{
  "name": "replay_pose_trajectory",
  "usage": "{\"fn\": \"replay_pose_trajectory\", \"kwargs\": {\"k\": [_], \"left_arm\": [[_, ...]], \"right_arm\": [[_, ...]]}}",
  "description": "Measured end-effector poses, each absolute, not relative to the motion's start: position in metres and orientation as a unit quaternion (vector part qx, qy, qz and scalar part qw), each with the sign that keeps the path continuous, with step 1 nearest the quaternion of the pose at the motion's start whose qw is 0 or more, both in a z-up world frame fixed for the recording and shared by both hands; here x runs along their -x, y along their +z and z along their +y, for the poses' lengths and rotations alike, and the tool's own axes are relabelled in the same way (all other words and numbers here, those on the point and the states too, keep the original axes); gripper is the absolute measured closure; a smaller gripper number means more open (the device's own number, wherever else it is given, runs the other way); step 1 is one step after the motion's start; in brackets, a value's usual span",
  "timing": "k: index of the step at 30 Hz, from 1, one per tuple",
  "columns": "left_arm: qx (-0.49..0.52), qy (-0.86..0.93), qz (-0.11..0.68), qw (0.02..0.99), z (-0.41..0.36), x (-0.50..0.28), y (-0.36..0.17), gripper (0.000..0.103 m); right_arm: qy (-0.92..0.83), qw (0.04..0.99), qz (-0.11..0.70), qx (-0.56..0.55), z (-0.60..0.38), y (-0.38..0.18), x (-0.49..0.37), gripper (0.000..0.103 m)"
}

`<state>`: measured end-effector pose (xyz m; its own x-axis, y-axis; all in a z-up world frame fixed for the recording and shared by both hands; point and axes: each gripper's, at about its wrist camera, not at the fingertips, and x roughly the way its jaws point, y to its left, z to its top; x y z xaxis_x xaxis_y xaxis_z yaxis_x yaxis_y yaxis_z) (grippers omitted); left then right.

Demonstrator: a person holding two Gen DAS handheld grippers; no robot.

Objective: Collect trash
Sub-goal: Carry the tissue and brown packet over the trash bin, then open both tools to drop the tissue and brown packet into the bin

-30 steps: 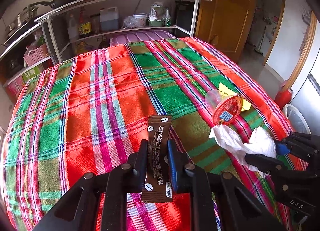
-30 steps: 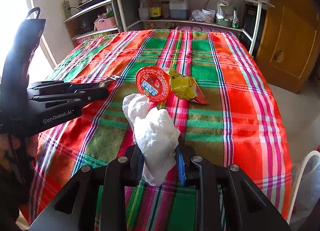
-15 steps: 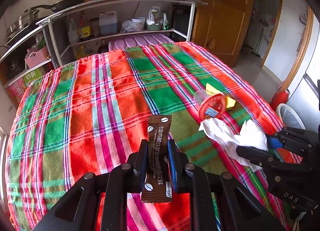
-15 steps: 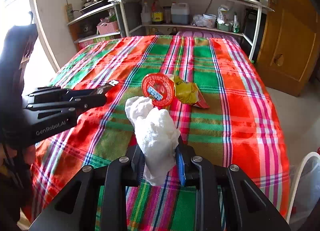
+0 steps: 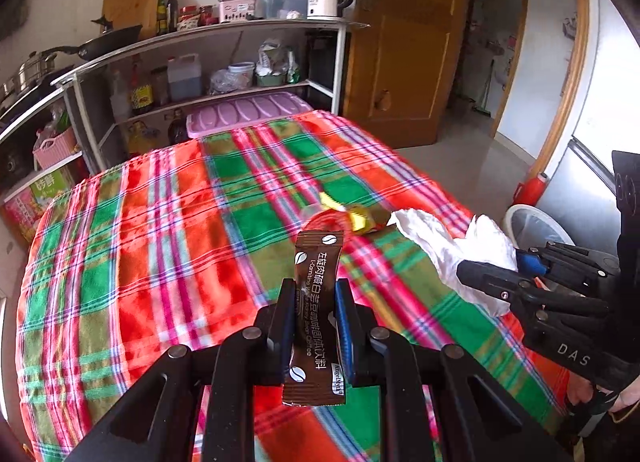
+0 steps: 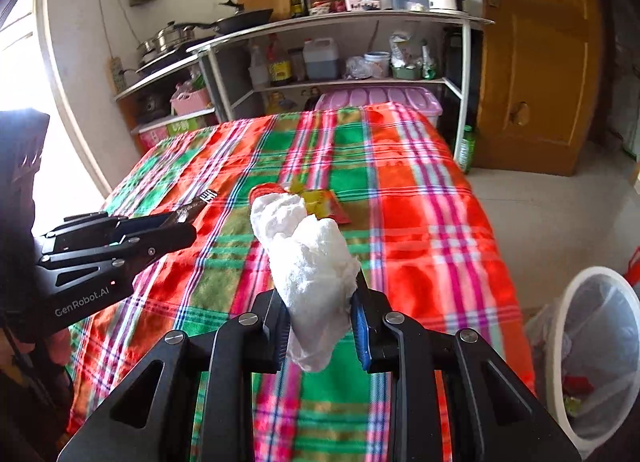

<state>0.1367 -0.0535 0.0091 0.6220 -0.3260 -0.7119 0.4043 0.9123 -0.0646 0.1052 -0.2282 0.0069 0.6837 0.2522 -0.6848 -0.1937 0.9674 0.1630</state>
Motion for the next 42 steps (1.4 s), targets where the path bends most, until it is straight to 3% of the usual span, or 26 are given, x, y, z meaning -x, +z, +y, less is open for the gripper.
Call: {"fn": "replay_pose_trajectory", "kwargs": {"k": [25,42], "left_arm": [[-0.101,-0.379,0.36,0.847,-0.256,-0.109,0.025,0.083],[-0.126,-0.418,0.397,0.807,-0.37,-0.113,-0.008,0.083]], "right_arm": [[-0.099,0.932,0.339,-0.08,-0.404,0.043,-0.012,0.076],[-0.176,0.901,0.379,-0.116,-0.502,0.006,0.01,0.076]]}}
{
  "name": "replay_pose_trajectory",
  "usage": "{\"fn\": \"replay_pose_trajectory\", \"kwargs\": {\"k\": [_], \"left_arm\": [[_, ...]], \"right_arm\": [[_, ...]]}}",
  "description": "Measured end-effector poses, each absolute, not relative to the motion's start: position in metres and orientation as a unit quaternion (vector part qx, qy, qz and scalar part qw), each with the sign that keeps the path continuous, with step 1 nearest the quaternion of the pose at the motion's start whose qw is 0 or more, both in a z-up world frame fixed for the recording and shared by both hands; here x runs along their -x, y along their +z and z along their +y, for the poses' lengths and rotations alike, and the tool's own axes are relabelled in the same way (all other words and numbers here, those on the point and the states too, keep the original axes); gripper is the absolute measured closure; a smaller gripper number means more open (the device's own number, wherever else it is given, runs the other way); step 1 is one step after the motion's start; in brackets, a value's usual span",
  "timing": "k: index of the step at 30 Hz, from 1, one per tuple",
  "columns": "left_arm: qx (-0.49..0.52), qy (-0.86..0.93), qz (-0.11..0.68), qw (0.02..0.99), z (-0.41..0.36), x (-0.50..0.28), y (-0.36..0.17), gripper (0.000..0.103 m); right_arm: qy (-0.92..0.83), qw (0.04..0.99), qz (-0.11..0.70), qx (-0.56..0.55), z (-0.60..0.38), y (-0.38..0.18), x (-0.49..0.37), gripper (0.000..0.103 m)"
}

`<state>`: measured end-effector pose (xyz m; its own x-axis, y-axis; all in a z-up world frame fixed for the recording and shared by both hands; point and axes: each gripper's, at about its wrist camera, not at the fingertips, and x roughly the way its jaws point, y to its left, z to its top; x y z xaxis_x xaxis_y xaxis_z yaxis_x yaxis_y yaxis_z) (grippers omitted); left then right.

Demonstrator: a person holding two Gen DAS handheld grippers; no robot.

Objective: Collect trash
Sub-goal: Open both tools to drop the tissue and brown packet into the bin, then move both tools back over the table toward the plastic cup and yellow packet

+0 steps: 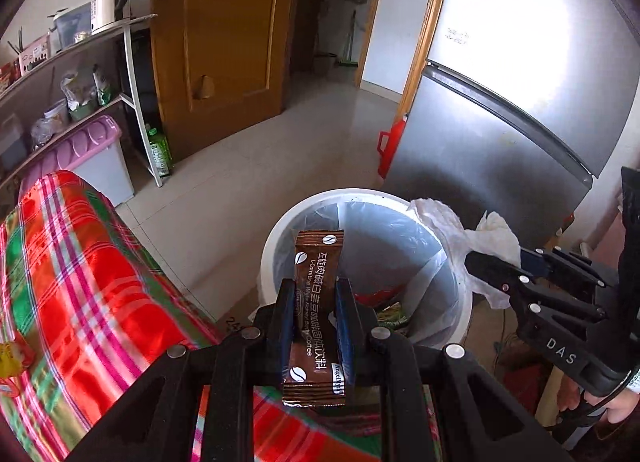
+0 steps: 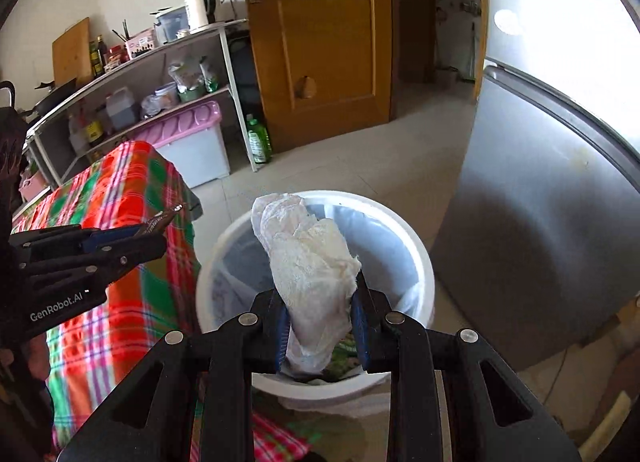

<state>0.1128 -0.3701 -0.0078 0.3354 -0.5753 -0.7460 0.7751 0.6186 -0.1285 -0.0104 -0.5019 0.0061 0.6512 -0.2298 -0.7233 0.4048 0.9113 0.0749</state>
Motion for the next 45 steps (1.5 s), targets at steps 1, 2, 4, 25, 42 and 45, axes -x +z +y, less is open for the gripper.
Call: {"fn": "replay_pose_trajectory", "kwargs": {"k": [1,2,4,25,42,45], "left_arm": [[-0.128,-0.418,0.397,0.807,-0.374,-0.114,-0.01,0.083],[-0.13,-0.419,0.398,0.806,-0.377,-0.113,-0.011,0.083],[-0.135,-0.422,0.402,0.801,-0.386,-0.114,-0.015,0.083],[-0.122,-0.411,0.412,0.804,-0.379,-0.114,-0.021,0.049],[-0.078,-0.355,0.394,0.844,-0.281,-0.119,0.001,0.049],[-0.06,-0.342,0.388,0.854,-0.259,-0.12,0.005,0.047]], "right_arm": [[-0.178,0.899,0.383,-0.116,-0.506,0.003,0.01,0.076],[-0.18,0.898,0.386,-0.115,-0.509,0.0,0.011,0.076],[-0.183,0.894,0.392,-0.114,-0.515,-0.005,0.007,0.076],[-0.195,0.889,0.397,-0.116,-0.514,-0.016,0.007,0.047],[-0.141,0.917,0.359,-0.101,-0.449,0.015,-0.005,0.047],[-0.125,0.921,0.355,-0.102,-0.436,0.017,-0.01,0.047]]}}
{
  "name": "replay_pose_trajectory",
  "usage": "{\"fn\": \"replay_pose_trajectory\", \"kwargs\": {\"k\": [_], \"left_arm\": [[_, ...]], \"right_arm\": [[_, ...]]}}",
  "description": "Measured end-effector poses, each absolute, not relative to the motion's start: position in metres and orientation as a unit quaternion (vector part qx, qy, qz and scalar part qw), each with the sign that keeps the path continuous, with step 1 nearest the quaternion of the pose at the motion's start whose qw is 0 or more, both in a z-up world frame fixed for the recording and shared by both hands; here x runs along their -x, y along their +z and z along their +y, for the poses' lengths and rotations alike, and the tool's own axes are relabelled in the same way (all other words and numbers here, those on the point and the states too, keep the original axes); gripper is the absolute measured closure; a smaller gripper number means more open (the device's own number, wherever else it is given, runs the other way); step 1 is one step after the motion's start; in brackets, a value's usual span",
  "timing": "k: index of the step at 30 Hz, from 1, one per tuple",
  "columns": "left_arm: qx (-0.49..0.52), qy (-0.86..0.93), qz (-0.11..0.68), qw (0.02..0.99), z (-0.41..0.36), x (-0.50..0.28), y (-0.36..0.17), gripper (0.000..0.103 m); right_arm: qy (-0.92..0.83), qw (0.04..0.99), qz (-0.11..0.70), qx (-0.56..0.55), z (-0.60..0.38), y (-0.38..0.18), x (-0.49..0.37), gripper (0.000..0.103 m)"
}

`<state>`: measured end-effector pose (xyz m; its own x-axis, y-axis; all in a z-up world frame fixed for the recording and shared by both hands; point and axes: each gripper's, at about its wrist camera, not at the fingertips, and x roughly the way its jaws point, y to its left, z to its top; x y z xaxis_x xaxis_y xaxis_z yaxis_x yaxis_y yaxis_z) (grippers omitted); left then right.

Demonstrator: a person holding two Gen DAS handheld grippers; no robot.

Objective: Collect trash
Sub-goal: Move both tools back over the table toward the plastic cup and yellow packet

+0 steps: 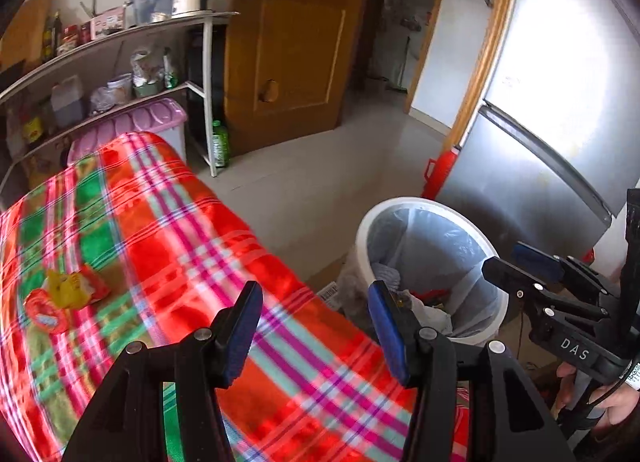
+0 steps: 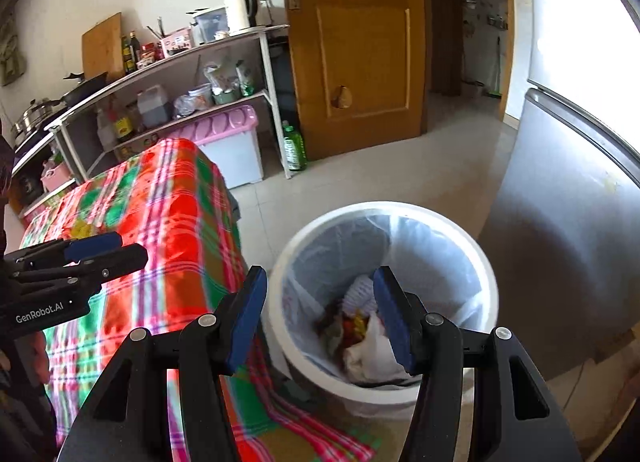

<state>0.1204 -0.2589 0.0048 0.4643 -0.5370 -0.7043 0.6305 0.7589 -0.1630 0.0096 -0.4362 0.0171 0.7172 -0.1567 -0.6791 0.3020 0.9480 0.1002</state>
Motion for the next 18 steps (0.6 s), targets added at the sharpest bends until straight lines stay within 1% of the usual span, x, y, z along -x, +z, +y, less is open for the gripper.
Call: {"fn": "replay_pose_trajectory", "kwargs": {"k": [3,18], "left_arm": [[-0.048,-0.322,0.384,0.864,-0.234,-0.122,0.007,0.044],[-0.012,-0.209,0.399,0.893,-0.102,-0.144,-0.007,0.043]], "right_arm": [[-0.109,0.923,0.354,-0.1,-0.423,0.017,-0.017,0.047],[-0.016,0.928,0.365,-0.067,-0.329,0.012,-0.069,0.047]]}}
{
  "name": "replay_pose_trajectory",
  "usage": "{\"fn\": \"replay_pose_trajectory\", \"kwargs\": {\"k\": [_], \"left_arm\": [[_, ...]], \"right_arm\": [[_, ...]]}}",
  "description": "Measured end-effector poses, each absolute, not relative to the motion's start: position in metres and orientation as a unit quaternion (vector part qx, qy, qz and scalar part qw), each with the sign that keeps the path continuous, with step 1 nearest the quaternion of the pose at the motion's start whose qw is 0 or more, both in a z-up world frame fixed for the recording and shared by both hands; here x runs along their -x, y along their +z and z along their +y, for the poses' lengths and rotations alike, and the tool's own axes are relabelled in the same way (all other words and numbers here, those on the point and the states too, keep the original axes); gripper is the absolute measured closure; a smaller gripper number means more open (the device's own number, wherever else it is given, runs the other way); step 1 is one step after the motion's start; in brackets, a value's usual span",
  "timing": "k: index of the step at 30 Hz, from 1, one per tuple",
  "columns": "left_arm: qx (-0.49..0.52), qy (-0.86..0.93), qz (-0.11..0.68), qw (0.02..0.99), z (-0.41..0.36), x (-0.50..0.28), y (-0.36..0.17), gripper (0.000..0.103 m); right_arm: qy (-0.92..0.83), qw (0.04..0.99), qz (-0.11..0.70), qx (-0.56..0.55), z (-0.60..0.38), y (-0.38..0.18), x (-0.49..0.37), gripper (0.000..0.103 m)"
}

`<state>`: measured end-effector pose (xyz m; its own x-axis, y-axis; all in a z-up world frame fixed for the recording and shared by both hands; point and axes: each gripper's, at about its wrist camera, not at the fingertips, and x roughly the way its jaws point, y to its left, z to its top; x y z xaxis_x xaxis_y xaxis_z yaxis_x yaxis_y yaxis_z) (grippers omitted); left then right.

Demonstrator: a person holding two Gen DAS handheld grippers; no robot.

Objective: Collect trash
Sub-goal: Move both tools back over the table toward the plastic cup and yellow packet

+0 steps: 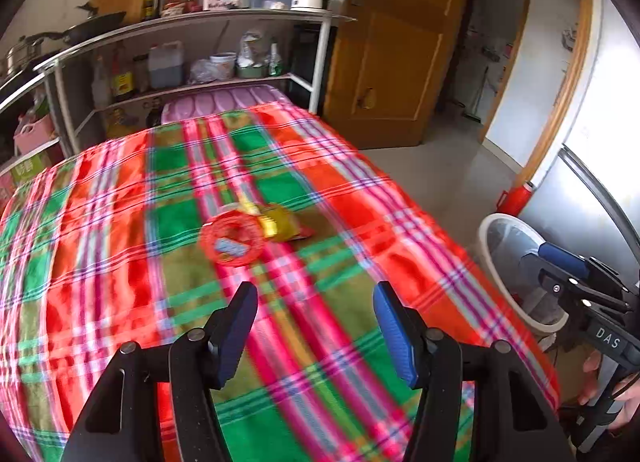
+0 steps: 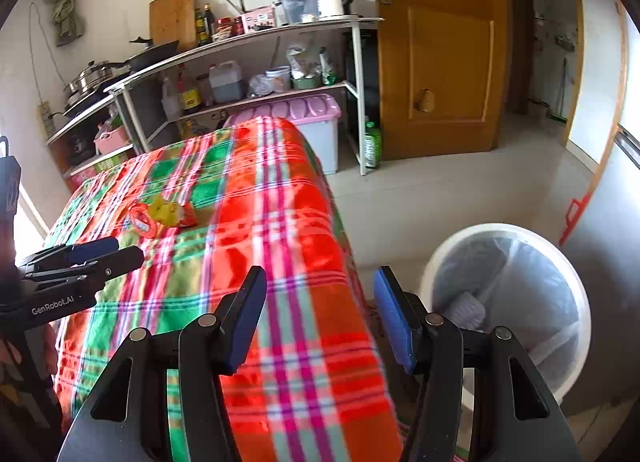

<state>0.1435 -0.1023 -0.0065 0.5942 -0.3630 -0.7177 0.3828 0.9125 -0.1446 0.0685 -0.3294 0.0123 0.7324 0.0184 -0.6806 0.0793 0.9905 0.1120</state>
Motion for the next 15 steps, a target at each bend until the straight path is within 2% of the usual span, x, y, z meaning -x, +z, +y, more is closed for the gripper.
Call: {"fn": "replay_pose_trajectory", "kwargs": {"k": [4,6,15], "left_arm": [[-0.005,-0.189,0.398,0.898,-0.077,-0.15,-0.008,0.042],[-0.006,-0.181,0.398,0.899,-0.068,-0.153,-0.009,0.037],[-0.014,-0.175,0.404,0.898,-0.057,-0.176,-0.015,0.036]], "right_arm": [[0.005,0.926,0.372,-0.06,-0.305,0.009,-0.086,0.046],[0.016,0.925,0.377,-0.052,-0.294,0.006,-0.092,0.047],[0.045,0.921,0.385,-0.03,-0.257,0.003,-0.119,0.047]]}}
